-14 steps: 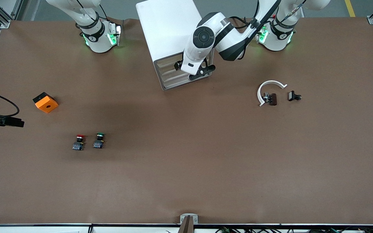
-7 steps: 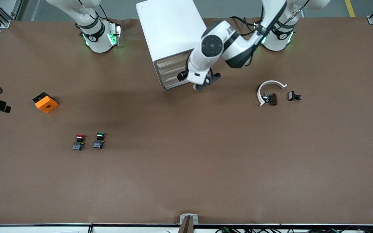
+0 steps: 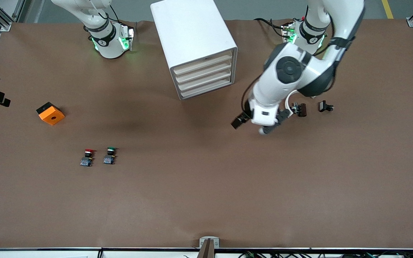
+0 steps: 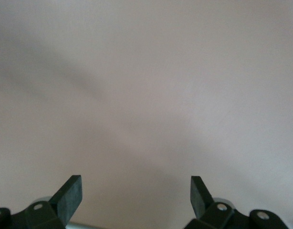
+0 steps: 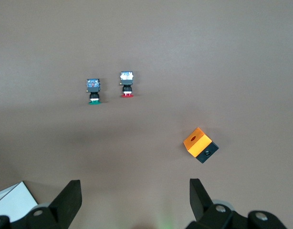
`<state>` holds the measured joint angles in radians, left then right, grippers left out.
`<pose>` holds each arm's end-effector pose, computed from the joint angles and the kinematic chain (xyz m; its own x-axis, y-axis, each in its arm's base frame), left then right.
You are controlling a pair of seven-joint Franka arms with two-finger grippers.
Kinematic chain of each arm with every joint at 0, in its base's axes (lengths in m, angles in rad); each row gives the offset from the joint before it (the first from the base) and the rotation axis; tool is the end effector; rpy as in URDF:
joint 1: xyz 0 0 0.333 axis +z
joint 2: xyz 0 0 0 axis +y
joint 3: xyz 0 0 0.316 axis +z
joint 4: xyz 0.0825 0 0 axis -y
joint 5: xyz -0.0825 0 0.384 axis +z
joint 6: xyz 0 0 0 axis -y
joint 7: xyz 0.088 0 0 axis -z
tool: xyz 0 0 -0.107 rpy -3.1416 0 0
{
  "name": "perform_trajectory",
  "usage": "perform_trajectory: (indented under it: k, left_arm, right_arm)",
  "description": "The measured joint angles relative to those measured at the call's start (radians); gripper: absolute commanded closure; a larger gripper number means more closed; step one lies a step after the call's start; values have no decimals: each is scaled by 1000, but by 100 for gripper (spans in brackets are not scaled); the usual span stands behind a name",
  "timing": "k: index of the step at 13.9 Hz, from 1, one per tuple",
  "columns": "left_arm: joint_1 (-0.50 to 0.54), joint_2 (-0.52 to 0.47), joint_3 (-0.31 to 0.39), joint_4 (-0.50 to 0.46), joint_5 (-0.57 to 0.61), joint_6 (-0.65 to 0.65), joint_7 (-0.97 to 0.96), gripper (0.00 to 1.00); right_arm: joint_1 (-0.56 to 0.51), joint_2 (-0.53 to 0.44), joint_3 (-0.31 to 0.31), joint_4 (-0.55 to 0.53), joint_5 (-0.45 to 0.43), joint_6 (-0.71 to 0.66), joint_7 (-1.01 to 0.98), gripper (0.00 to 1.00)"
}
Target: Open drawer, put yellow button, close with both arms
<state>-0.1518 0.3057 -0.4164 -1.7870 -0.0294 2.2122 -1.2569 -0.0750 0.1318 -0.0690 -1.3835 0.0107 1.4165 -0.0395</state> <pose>0.5550 -0.3311 0.4094 0.7470 0.6577 -0.0968 0.6631 -0.7268 0.1789 0.5737 -0.0789 0.6241 0.9899 -0.1023 -0.0982 -0.1033 -0.9946 -0.0055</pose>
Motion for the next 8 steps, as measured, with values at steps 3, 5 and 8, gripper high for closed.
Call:
perform_trajectory:
  k: [3, 5, 8]
  left_arm:
    - [100, -7, 1, 74, 73, -25, 79, 0]
    - [171, -19, 1, 120, 79, -106, 199, 0]
    - [244, -28, 1, 244, 80, -292, 342, 0]
  right_arm:
    - [11, -68, 8, -95, 1, 51, 0, 0]
    - [40, -124, 7, -168, 1, 85, 0, 0]
    - [66, -171, 5, -222, 0, 94, 3, 0]
